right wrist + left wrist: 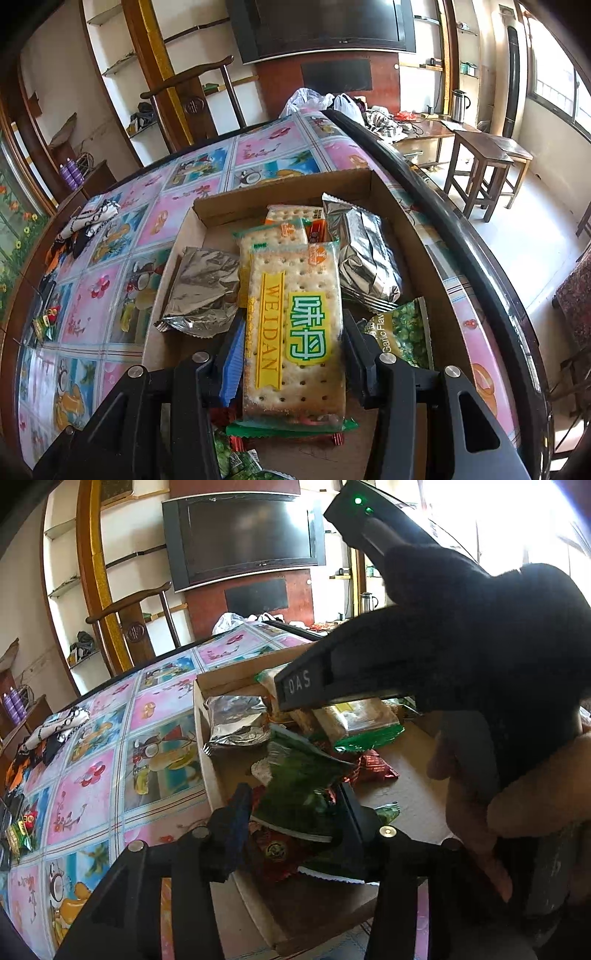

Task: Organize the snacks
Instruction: 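Lower the green pea bag into the box with left while right releases WEIDAN pack there, then move both grippers back from the box toward the remaining snacks on the table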

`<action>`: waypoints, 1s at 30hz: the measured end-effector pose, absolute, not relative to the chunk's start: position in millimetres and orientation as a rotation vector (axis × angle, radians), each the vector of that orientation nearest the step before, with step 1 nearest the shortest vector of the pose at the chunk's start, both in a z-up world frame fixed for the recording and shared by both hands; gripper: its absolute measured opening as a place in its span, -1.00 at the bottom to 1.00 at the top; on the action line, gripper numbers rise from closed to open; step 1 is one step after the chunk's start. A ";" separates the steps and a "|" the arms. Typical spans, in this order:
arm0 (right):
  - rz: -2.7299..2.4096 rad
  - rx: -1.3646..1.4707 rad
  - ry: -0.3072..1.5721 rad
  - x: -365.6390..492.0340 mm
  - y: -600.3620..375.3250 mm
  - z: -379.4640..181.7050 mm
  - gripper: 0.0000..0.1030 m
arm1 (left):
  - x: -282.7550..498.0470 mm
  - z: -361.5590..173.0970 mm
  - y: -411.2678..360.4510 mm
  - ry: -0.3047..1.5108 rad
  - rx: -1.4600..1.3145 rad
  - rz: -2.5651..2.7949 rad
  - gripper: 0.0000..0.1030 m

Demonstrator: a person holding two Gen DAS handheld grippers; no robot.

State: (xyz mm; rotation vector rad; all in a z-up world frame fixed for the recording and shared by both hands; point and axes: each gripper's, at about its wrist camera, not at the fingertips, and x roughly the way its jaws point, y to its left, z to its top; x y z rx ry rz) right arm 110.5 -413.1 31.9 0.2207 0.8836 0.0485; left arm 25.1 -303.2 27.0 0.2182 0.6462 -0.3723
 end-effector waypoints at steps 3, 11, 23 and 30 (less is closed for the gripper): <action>0.048 0.235 0.872 109.5 -415.6 34.8 -0.03 | 24.0 27.1 -303.2 0.639 0.223 -0.374 -0.09; 0.033 0.305 0.820 105.4 -427.4 43.4 -0.01 | 23.1 30.5 -300.4 0.620 0.213 -0.369 0.05; -0.027 0.367 0.793 103.4 -443.5 46.9 -0.01 | 26.1 40.9 -284.4 0.602 0.141 -0.344 0.15; -0.050 0.357 0.712 94.9 -446.4 59.4 -0.01 | 34.6 55.0 -255.3 0.584 0.068 -0.295 0.20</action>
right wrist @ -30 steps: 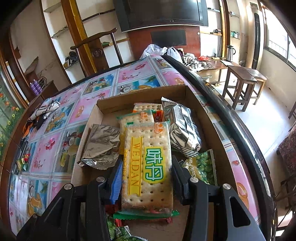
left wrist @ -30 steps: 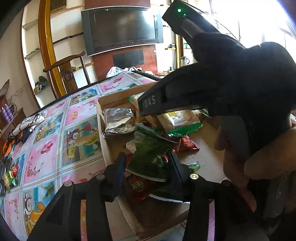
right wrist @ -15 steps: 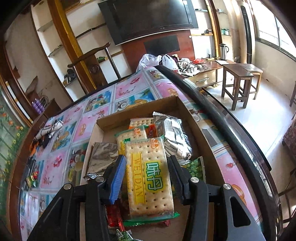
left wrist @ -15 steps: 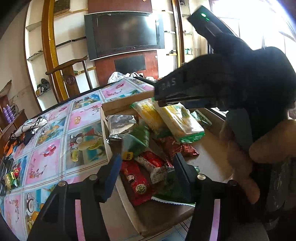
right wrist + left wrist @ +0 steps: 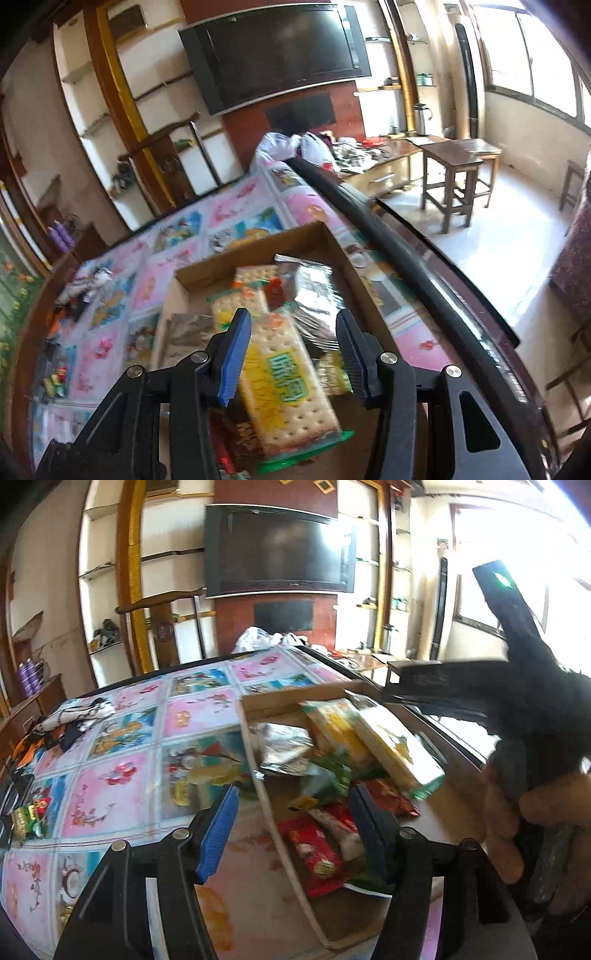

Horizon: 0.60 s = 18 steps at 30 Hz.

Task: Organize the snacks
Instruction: 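Move both grippers back from the box toward the remaining snacks on the table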

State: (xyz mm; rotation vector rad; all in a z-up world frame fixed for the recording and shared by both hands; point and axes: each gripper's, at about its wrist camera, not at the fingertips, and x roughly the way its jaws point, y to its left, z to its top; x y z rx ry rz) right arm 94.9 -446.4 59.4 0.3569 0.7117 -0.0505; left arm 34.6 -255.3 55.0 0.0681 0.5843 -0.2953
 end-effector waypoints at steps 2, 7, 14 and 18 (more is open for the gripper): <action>0.000 0.372 0.692 94.0 -444.0 61.8 -0.01 | 37.9 59.0 -241.0 0.575 0.051 -0.257 0.21; 0.152 0.351 0.664 93.4 -420.7 64.8 -0.01 | 54.8 64.8 -173.9 0.604 -0.037 -0.115 0.21; 0.259 0.239 0.653 84.8 -372.9 64.6 -0.01 | 68.5 62.7 -50.4 0.655 -0.171 0.136 0.23; 0.308 0.181 0.670 78.7 -344.8 63.6 -0.01 | 68.4 50.7 26.5 0.713 -0.282 0.279 0.37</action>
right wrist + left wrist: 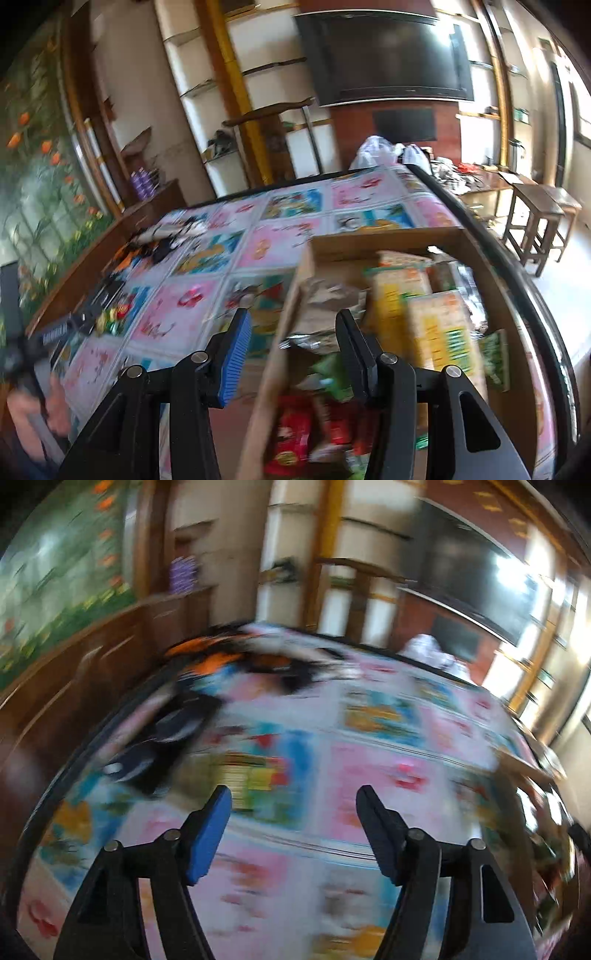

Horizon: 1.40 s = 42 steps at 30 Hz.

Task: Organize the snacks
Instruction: 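Move both grippers back from the box toward the remaining snacks on the table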

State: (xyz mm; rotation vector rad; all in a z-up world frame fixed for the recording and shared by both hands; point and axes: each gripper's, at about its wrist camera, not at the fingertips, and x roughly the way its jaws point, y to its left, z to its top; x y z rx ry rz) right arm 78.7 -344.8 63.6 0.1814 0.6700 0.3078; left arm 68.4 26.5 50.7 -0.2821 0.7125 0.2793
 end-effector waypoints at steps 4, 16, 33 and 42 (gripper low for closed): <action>0.360 0.138 0.688 75.6 -320.8 59.0 -0.01 | 73.6 40.3 55.2 0.754 -0.252 0.356 0.55; 0.406 0.099 0.710 72.3 -311.3 49.7 -0.01 | 107.0 10.0 46.3 0.840 -0.159 0.360 0.67; 0.575 0.070 0.856 91.6 -223.5 43.6 0.00 | 90.6 29.9 51.0 0.822 -0.173 0.331 -0.54; 0.613 0.117 0.971 151.2 -146.5 35.3 0.00 | 63.9 64.6 60.3 0.707 -0.217 0.254 -0.43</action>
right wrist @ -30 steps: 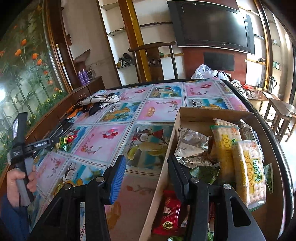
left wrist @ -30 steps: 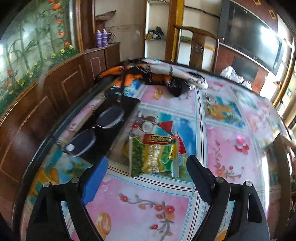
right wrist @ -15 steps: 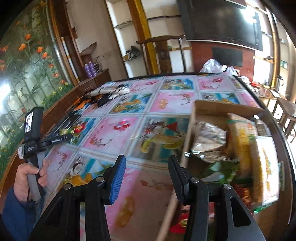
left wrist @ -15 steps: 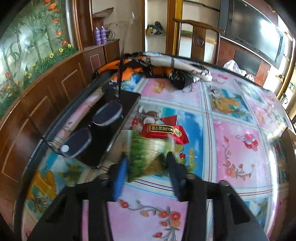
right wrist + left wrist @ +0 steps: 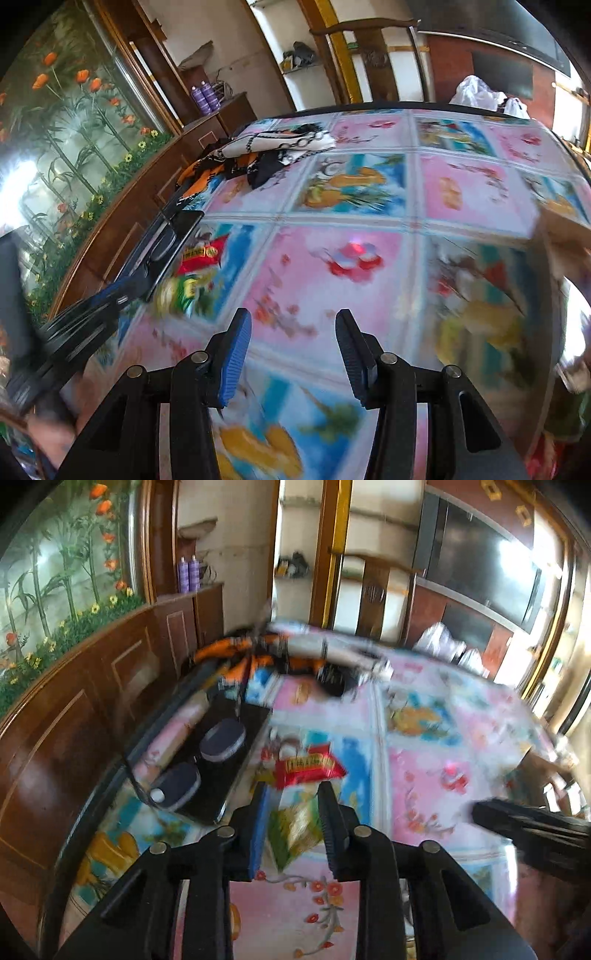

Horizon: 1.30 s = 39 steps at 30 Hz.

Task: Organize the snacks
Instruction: 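Move both grippers back from the box toward the remaining snacks on the table, then grasp the green pea bag with left while right grasps the red wrapper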

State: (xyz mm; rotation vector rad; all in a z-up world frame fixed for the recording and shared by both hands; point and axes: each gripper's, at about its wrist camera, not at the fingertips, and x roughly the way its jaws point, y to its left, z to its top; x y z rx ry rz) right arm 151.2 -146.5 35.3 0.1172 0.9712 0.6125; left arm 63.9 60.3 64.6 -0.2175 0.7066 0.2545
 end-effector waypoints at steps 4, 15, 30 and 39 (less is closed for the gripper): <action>0.638 0.086 0.986 168.8 -106.8 30.6 -0.04 | 41.1 88.5 73.9 0.572 -0.242 0.307 -0.27; 0.779 0.014 0.970 201.2 4.2 24.2 -0.31 | 22.3 90.7 120.2 0.510 -0.402 0.525 -0.24; 0.732 -0.180 1.007 150.6 -21.1 3.7 -0.37 | 25.0 87.5 110.2 0.531 -0.377 0.480 -0.13; 0.674 -0.123 0.977 92.1 -118.3 4.3 -0.36 | 41.5 82.9 57.8 0.594 -0.214 0.263 0.32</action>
